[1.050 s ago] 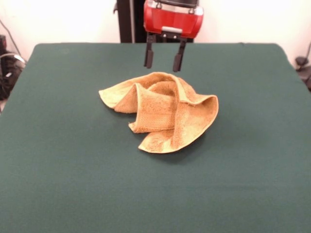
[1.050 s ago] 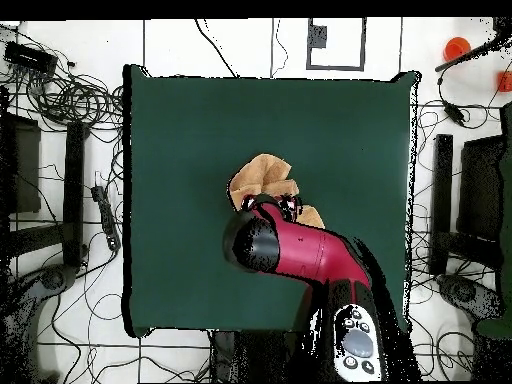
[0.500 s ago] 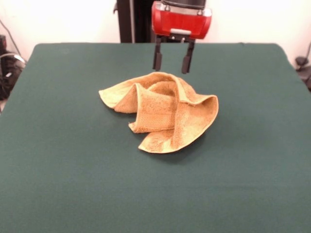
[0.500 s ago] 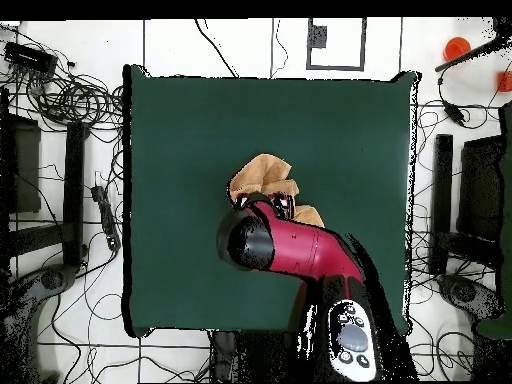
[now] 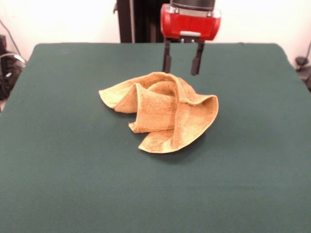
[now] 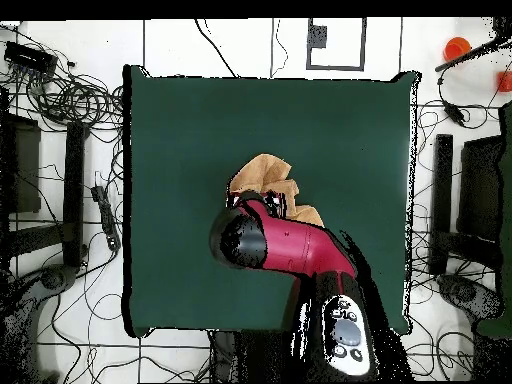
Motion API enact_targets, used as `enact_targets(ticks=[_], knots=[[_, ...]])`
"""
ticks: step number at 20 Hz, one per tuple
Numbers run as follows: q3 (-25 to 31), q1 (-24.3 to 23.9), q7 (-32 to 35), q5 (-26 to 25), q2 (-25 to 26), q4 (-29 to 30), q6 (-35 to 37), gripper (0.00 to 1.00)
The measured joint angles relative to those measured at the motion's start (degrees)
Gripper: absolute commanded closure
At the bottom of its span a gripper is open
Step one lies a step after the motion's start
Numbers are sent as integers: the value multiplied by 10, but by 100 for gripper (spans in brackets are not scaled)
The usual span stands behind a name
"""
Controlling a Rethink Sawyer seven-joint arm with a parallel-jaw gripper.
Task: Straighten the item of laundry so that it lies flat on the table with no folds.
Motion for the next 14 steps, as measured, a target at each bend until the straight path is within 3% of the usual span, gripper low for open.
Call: enact_targets(ticks=[14], knots=[[1,2,0,0,3,0,-13,0]])
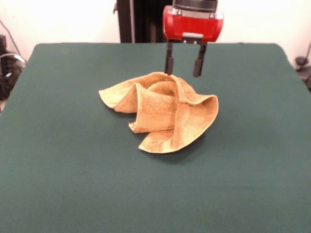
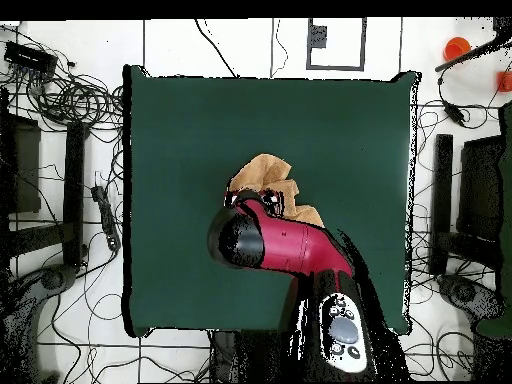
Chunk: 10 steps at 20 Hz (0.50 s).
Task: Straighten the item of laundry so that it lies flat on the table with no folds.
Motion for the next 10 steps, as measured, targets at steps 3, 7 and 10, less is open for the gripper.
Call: enact_targets(ticks=[3,7,10], knots=[[0,0,0,0,2,0,-5,0],[0,0,0,0,11,0,-14,0],[0,0,0,0,22,0,-23,0]])
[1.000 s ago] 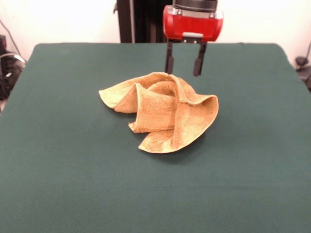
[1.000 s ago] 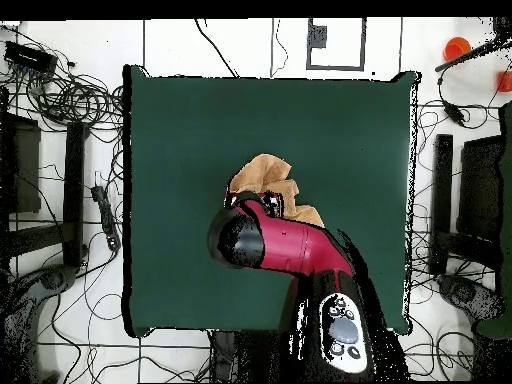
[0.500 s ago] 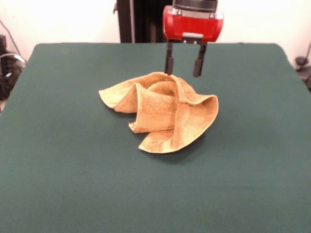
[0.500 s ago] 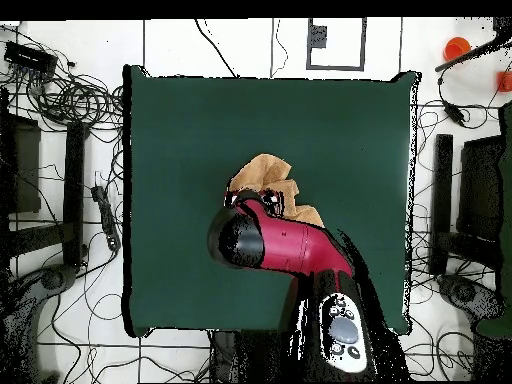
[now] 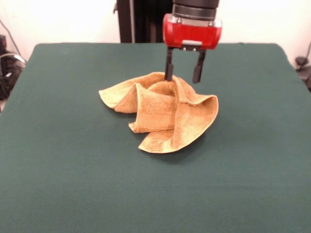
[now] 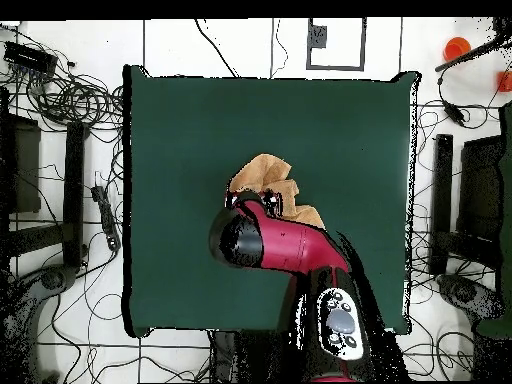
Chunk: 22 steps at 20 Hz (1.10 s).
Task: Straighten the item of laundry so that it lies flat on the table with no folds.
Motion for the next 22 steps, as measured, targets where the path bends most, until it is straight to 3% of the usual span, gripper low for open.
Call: enact_targets(ticks=[17,18,22], knots=[[0,0,0,0,38,0,-23,0],[0,0,0,0,40,0,-23,100],[0,0,0,0,48,0,-23,100]])
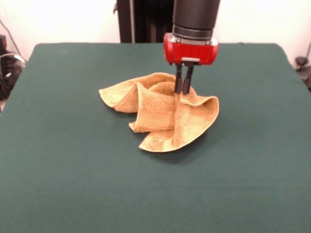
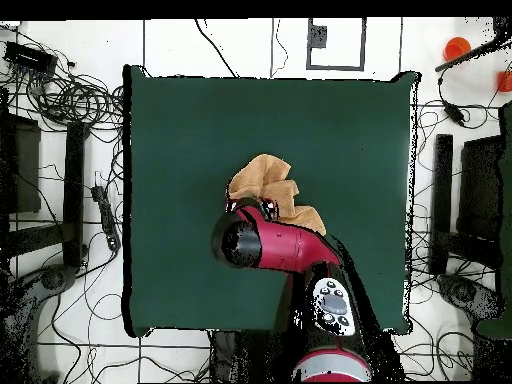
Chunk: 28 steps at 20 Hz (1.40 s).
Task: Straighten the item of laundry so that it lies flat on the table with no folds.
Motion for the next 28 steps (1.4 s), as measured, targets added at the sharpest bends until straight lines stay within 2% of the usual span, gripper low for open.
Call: enact_targets(ticks=[28], knots=[[0,16,0,0,-3,0,0,100]])
